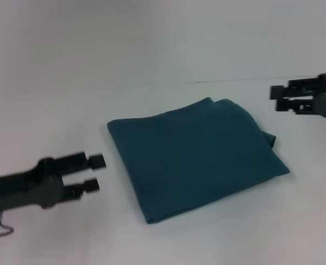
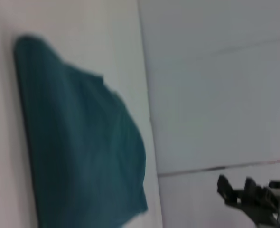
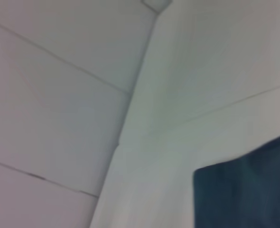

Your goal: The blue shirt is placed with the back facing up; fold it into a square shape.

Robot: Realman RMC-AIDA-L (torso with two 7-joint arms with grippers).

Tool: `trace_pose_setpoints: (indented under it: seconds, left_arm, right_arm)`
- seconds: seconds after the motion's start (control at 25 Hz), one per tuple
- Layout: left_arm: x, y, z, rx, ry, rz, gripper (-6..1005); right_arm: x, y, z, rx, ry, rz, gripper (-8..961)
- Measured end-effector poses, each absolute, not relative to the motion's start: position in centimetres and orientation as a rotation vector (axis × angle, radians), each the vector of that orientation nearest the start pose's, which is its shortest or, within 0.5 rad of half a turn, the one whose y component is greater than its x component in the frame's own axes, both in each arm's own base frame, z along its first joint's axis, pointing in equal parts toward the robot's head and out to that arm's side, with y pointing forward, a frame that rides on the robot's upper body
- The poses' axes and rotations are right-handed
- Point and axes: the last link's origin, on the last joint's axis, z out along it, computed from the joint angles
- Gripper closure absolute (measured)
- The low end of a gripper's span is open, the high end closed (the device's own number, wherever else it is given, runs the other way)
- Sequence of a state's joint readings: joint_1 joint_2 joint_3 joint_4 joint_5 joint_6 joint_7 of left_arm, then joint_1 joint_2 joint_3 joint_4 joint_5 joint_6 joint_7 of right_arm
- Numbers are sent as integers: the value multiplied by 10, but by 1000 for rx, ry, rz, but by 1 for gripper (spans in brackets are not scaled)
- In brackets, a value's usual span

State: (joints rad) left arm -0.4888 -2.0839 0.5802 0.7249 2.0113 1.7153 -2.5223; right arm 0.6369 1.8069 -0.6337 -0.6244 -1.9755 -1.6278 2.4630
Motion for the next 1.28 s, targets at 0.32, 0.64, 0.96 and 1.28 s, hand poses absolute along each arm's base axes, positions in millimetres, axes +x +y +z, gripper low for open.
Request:
trace_pose_setpoints:
  seconds: [0.32,0.64,0.96,1.28]
  left_arm:
    - [-270,292,-12,1905,2126,797,216]
    - [-260,301,-58,1905,2204,679,216]
    - [-262,312,-81,1866,2324,668,216]
    - [-266,315,-83,1854,2379,674,216]
  right_arm:
    - [261,388,126,-2204,1859,754,408]
    - [262,392,122,-2204,1847,684,413]
    - [263,393,121,-2192,1848,687,414]
    - [263,394,122,-2191,1842,686,414]
